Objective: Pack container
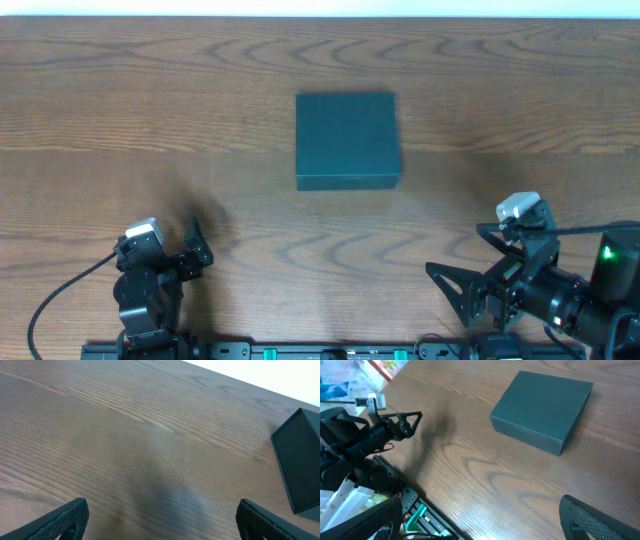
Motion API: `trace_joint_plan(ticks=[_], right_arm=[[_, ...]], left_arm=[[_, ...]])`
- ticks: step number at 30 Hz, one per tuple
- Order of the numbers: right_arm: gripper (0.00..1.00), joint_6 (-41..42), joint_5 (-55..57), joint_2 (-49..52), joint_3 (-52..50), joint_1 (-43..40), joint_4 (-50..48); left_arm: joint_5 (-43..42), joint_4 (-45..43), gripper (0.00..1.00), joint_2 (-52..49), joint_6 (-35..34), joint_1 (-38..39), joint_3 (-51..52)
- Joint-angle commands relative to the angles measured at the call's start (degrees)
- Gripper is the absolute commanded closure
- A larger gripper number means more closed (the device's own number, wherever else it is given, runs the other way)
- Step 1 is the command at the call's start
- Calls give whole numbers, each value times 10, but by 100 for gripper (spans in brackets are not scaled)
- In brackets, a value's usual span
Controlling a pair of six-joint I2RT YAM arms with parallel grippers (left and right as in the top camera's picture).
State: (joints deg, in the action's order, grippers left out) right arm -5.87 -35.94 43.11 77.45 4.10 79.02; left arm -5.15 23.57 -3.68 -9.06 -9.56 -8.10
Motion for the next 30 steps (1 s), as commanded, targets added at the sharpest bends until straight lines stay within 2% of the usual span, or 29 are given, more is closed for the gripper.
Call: trace_joint_plan(ticks=[1, 5, 9, 19, 26, 30], right_arm=[[1, -2, 2, -2, 1, 4, 1], [1, -3, 3, -21, 0, -3, 5], [1, -7, 54, -81, -38, -14, -29], [1, -6, 79, -325, -402, -19, -271], [1, -6, 84, -422, -597, -19, -405], [1, -6, 88, -428, -669, -19, -455]], left_arm=[[11, 1, 5, 3, 0, -3, 12], [11, 1, 5, 3, 0, -3, 12], [11, 1, 5, 3, 0, -3, 12], [11, 1, 5, 3, 0, -3, 12], [11, 1, 5, 3, 0, -3, 12], [11, 1, 5, 3, 0, -3, 12]])
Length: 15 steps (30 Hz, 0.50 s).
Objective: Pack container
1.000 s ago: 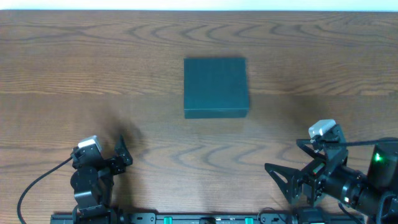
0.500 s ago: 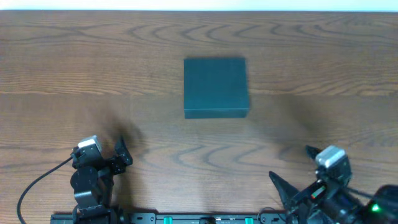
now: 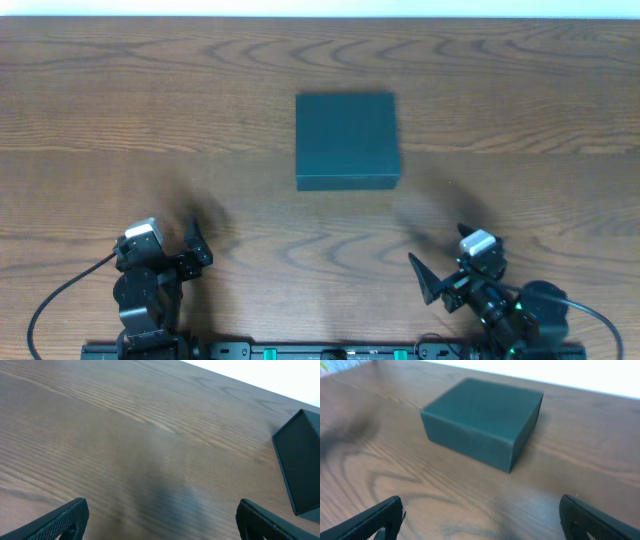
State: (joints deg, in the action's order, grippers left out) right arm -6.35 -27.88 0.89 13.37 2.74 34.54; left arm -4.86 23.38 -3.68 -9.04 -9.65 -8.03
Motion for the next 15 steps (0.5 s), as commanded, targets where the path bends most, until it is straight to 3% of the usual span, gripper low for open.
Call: trace_joint_plan(ticks=[1, 15], right_arm=[[1, -1, 7, -6, -41, -5, -17], [1, -2, 29, -6, -47, -5, -27]], left_arm=[[8, 3, 5, 3, 0, -2, 11], [8, 3, 5, 3, 0, -2, 11]])
